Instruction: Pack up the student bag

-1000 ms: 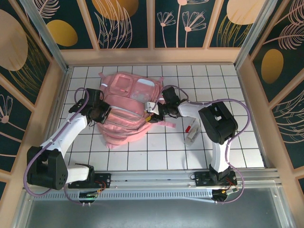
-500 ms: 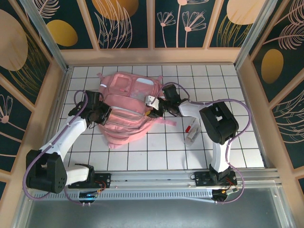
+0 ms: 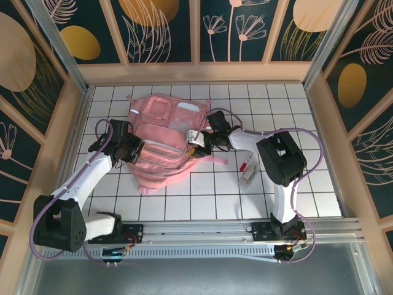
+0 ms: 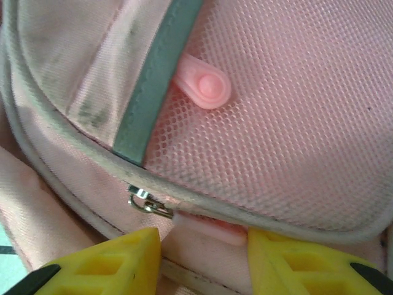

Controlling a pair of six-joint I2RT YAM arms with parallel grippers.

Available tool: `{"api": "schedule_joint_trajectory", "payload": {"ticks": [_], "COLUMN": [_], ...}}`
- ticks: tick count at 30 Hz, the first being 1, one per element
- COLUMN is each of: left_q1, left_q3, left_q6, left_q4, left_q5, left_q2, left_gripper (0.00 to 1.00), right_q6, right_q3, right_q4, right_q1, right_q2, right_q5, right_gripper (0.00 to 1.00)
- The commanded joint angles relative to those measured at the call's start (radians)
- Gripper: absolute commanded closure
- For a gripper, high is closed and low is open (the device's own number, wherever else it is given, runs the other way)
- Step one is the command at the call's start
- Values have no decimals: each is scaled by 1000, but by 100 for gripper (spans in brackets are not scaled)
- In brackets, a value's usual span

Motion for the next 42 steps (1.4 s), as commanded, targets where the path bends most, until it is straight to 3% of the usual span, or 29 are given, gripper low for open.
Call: {"api": "schedule_joint_trajectory", "payload": {"ticks": [1,14,17,20,25,27,31,34,37,42], "left_q1": [-4,-5,-5,-5,-4,-4,-5,-4,-4,-5], "left_q3": [-6,-39,-42,-44,-52,-58,-76,-106,-157,-181], "left_q6": [-16,-47,-50,-50,-55,-60,-87,-149,-203,-234], "left_q4": [22,39,38,41,46,46,32,20,88,118], "left_q5": [75,60,55,56,58,55,38,11,47,99], "left_q2": [-20,-36,-37,-35,-40,-47,-68,-93,-116,-129], "left_gripper": [100,100,100,100,100,100,100,100,100,100], "right_q6": [-44,-5,11,34,94,130,245,377,423,442], "right_q3": [-20,-67,-65,-62,-60,-75,-146,-202,-175,-128], "right_q4": [-53,-22,-44,-48,-4,37,174,259,154,43], "right_q1": [23,27,30,29,30,34,36,36,76,197], "right_q2": [-12,-65,-75,-81,-63,-62,-101,-147,-169,-162], "right_q5": [-89,-119,-129,-145,-161,-154,-151,-191,-250,-172], "right_gripper": [63,93,91,80,76,78,100,100,100,100]}}
